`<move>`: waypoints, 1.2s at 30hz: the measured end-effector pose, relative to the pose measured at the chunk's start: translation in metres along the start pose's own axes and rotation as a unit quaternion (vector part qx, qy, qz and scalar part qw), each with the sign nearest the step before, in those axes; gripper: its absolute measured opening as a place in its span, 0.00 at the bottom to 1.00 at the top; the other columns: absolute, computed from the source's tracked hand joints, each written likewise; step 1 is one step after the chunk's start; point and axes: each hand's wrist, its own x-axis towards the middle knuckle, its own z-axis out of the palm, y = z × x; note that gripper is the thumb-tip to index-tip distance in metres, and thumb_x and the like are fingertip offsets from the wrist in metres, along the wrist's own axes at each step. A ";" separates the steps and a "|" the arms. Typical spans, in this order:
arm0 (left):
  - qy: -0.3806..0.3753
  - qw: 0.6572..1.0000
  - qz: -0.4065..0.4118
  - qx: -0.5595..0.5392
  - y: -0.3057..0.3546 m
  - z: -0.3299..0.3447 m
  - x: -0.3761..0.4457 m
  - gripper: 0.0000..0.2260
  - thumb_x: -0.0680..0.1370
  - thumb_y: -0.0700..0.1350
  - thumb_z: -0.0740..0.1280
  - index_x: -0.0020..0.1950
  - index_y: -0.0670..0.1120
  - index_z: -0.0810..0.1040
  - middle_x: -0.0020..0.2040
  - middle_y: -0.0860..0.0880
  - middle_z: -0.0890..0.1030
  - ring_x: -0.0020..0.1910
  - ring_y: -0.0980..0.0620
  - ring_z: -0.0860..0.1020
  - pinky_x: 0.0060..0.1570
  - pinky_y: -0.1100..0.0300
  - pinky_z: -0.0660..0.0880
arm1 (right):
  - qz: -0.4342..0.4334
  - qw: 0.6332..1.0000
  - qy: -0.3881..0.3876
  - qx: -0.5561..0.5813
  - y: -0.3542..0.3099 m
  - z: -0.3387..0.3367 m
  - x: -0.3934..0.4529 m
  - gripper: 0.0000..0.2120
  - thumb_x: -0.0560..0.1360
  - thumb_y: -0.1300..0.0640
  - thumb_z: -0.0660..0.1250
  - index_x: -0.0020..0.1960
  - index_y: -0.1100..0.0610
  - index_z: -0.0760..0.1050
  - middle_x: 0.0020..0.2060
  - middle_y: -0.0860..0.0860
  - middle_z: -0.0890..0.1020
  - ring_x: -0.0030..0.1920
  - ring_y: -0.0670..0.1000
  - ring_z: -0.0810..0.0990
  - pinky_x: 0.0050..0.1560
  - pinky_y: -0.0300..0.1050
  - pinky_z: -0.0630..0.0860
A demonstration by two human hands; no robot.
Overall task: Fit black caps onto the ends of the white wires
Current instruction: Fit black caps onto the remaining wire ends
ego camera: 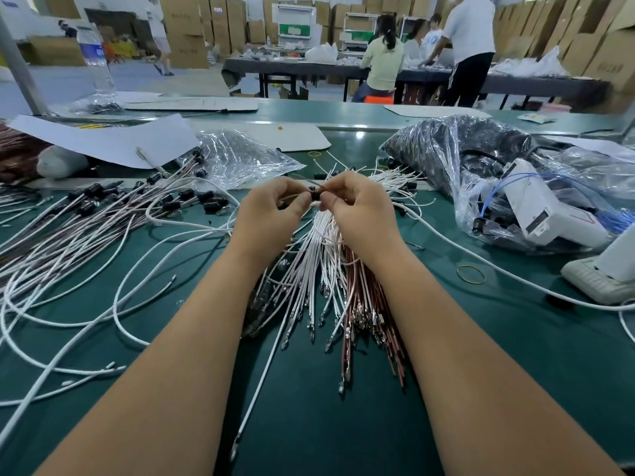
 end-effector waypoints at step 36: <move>0.034 0.994 -0.094 -0.055 -0.015 -0.005 0.004 0.04 0.74 0.36 0.72 0.46 0.44 0.83 0.39 0.52 0.82 0.33 0.65 0.78 0.38 0.73 0.74 | 0.075 0.993 0.039 0.084 0.008 0.004 0.002 0.14 0.77 0.62 0.61 0.53 0.54 0.83 0.27 0.40 0.76 0.27 0.38 0.70 0.32 0.30 0.67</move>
